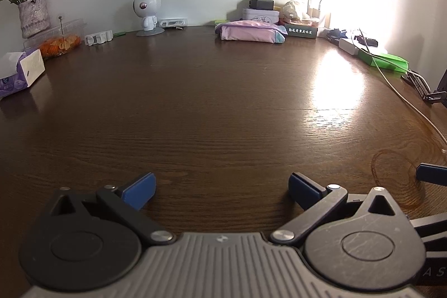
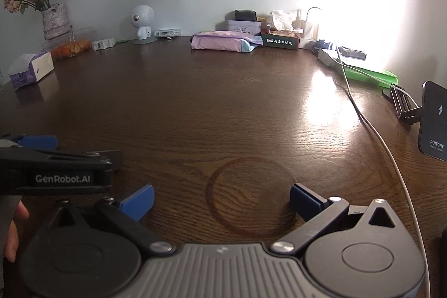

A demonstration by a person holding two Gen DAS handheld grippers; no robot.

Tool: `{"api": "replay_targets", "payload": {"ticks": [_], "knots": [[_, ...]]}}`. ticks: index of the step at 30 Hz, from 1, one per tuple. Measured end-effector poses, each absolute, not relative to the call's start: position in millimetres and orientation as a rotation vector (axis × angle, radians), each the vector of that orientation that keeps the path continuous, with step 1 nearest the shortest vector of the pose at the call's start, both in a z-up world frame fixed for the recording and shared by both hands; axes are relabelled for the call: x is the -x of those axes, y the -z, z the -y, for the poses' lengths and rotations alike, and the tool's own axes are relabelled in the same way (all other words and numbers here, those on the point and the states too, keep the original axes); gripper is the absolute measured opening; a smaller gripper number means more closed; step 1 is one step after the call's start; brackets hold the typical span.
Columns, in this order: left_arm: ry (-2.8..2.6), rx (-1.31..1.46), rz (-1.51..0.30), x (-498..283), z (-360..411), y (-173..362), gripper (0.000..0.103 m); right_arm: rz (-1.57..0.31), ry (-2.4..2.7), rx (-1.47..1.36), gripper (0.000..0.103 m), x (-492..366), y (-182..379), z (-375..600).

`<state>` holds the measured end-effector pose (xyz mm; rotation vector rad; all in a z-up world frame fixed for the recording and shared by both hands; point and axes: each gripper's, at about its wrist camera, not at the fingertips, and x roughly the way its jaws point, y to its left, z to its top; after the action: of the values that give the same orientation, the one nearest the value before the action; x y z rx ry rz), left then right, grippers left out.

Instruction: Fold clothes

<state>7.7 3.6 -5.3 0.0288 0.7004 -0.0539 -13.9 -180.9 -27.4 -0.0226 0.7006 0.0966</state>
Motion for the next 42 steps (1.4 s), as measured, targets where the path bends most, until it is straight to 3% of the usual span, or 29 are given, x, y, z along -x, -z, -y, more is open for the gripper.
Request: {"api": "replay_targets", "payload": {"ticks": [42], "knots": [[0.063, -0.030, -0.700, -3.6, -6.6, 6.4, 0.103, -0.702, -0.099, 0.026, 0.103, 14.4, 26.0, 178.3]]}}
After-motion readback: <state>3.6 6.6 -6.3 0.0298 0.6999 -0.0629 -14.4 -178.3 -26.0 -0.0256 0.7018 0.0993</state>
